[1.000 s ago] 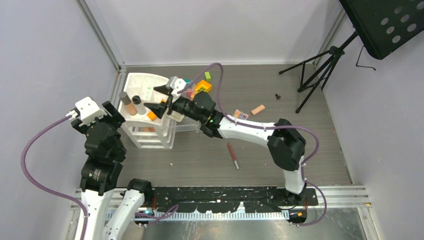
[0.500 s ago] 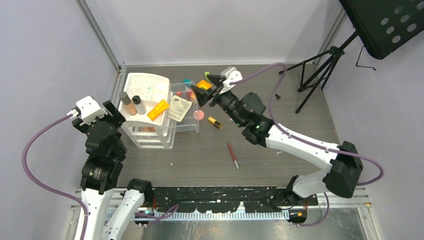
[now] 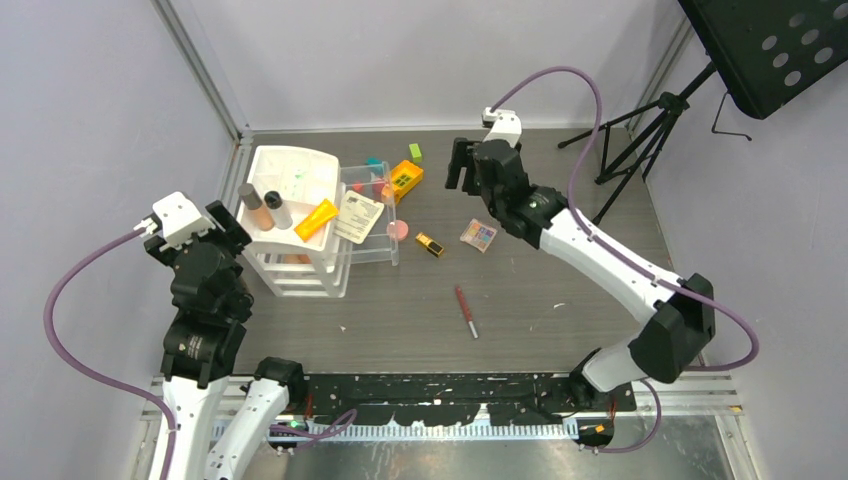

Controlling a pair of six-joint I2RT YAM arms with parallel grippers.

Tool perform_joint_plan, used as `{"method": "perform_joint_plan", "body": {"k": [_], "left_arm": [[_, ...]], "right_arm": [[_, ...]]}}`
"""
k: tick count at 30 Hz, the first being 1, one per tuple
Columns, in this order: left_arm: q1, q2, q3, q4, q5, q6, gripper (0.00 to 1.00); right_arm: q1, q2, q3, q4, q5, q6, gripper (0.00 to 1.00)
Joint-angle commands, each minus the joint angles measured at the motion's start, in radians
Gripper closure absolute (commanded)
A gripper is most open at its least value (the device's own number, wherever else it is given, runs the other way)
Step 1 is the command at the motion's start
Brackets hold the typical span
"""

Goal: Organize the makeup
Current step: Pick up the makeup from the center of the board.

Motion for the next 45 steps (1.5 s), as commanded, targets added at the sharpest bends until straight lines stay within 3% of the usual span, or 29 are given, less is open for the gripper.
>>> {"method": "perform_joint_plan", "body": {"k": [1,9,17,45], "left_arm": [[-0.003,0.011,0.007,0.049,-0.001,-0.001,0.3],[-0.004,0.011,0.005,0.05,0.002,-0.001,0.3],[-0.005,0.01,0.005,0.048,0.007,-0.002,0.3],[-0.005,0.012,0.004,0.052,0.028,-0.002,0.29]], "right_arm": [[-0.06,0.083,0.127,-0.3,-0.014,0.113,0.18],[-0.092,0.355,0.394,-0.644,0.0,0.155,0.12],[-0.107,0.406,0.333,-0.556,-0.019,0.26,0.12],[-0.168,0.545,0.358,-0.578,-0.102,0.522,0.08]]}}
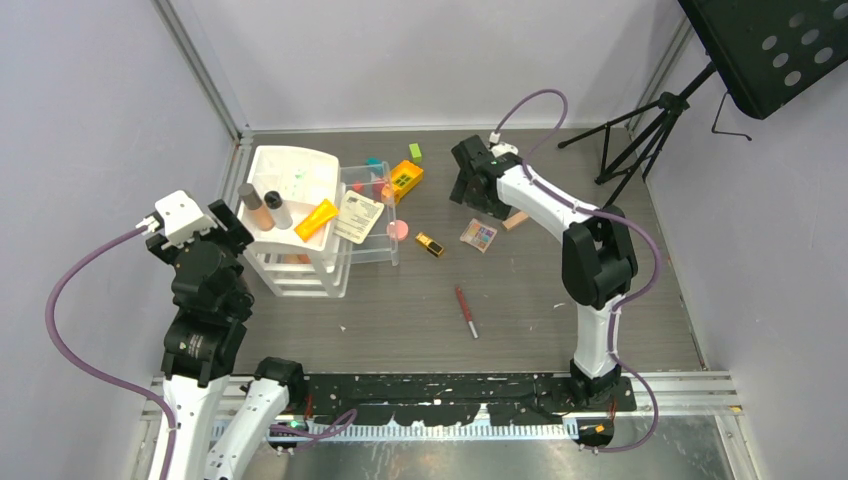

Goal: Organize the makeup
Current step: Pick up the makeup from the center of the board.

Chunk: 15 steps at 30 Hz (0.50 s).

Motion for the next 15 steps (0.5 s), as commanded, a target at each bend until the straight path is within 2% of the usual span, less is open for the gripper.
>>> {"method": "perform_joint_plan", "body": {"k": [1,15], "left_arm": [[-0.004,0.007,0.004,0.052,0.013,0.001,0.3],[-0.004,0.006,0.003,0.053,0.015,0.001,0.3]], "right_arm": [[-0.004,0.029,0.027,-0.007,-0.029,0.072,0.07],[-0.012,0.073,0.025,-0.013,-0.028,0.107,0.07]]}}
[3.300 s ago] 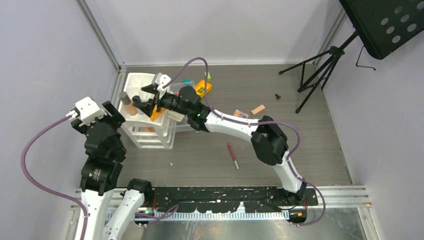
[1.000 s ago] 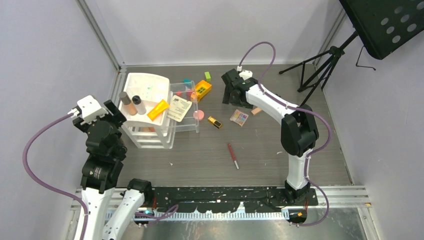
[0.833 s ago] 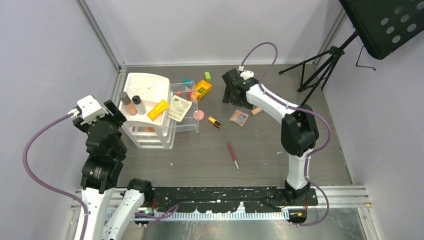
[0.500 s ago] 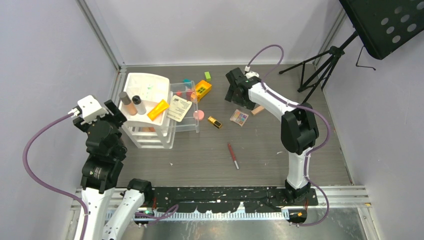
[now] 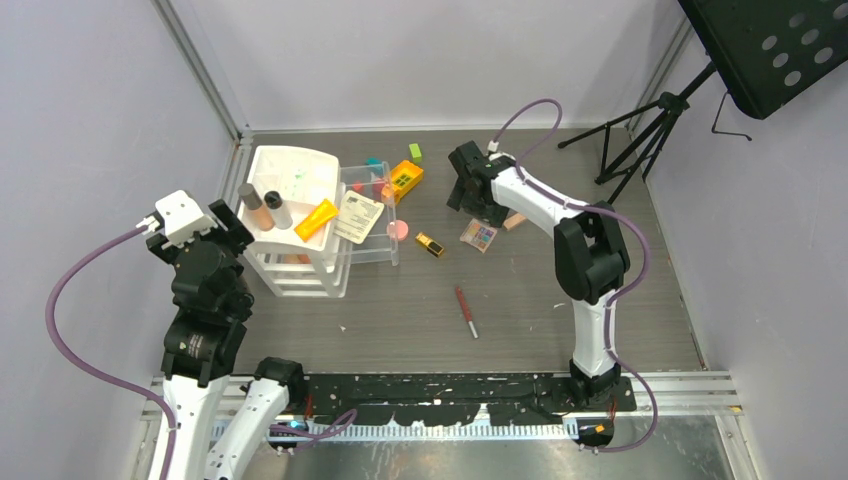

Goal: Organize the makeup
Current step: Pick up the makeup from the center of the board.

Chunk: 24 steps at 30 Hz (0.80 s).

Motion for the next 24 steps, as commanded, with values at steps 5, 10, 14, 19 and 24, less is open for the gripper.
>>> {"method": "perform_joint_plan", "body": {"k": [5,10,14,19,24], "left_arm": [[-0.004,0.005,0.005,0.052,0.009,0.001,0.29],[-0.004,0.004,0.004,0.053,0.006,0.003,0.29],[-0.004,0.004,0.005,0.054,0.007,0.003,0.3],[-0.004,0.006,0.003,0.053,0.012,0.002,0.3],[-0.005,0.003,0.004,0.052,0.011,0.002,0.29]], "right_arm": [[-0.009,0.026,0.025,-0.005,0.003,0.045,0.07],[-0.012,0.027,0.011,-0.006,0.015,0.059,0.07],[-0.017,0.041,0.005,-0.006,-0.003,0.06,0.08],[-0.019,0.049,-0.01,-0.005,-0.012,0.064,0.08],[-0.019,0.052,-0.017,-0.006,-0.011,0.057,0.07]]}}
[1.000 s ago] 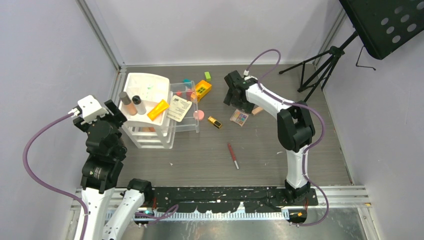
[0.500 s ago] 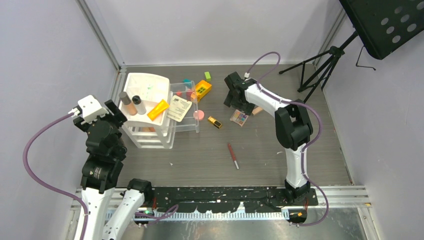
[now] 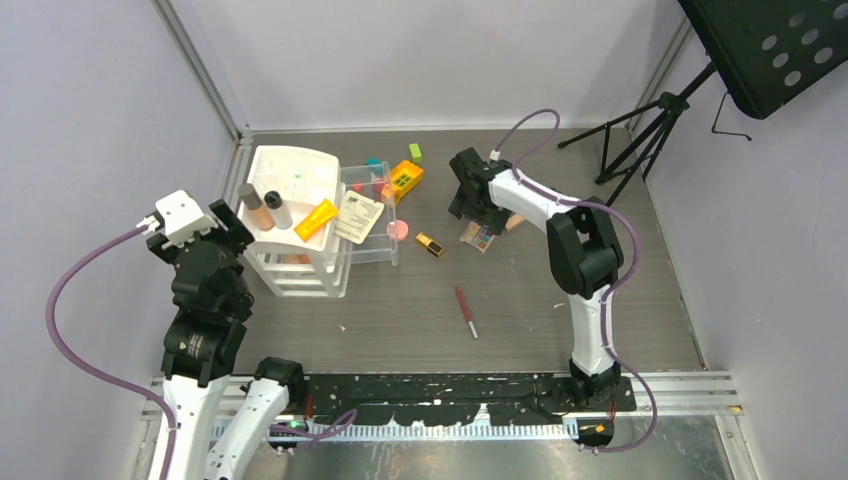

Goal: Organize the makeup
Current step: Pick up the makeup from the center of the board.

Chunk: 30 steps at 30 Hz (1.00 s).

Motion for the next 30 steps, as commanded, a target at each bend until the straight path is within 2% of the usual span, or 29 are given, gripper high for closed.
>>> {"method": "perform_joint_plan", "body": {"k": [1,25,30], "left_arm": [[-0.005,0.003,0.003,0.053,0.007,0.002,0.3],[-0.006,0.008,0.004,0.053,0.012,0.001,0.3],[-0.006,0.007,0.003,0.052,0.011,0.002,0.29]], "right_arm": [[-0.007,-0.003,-0.008,-0.002,0.014,0.015,0.07],[-0.016,0.014,-0.055,-0.001,-0.002,0.005,0.07],[-0.018,0.025,-0.054,-0.001,-0.001,0.006,0.1]]}}
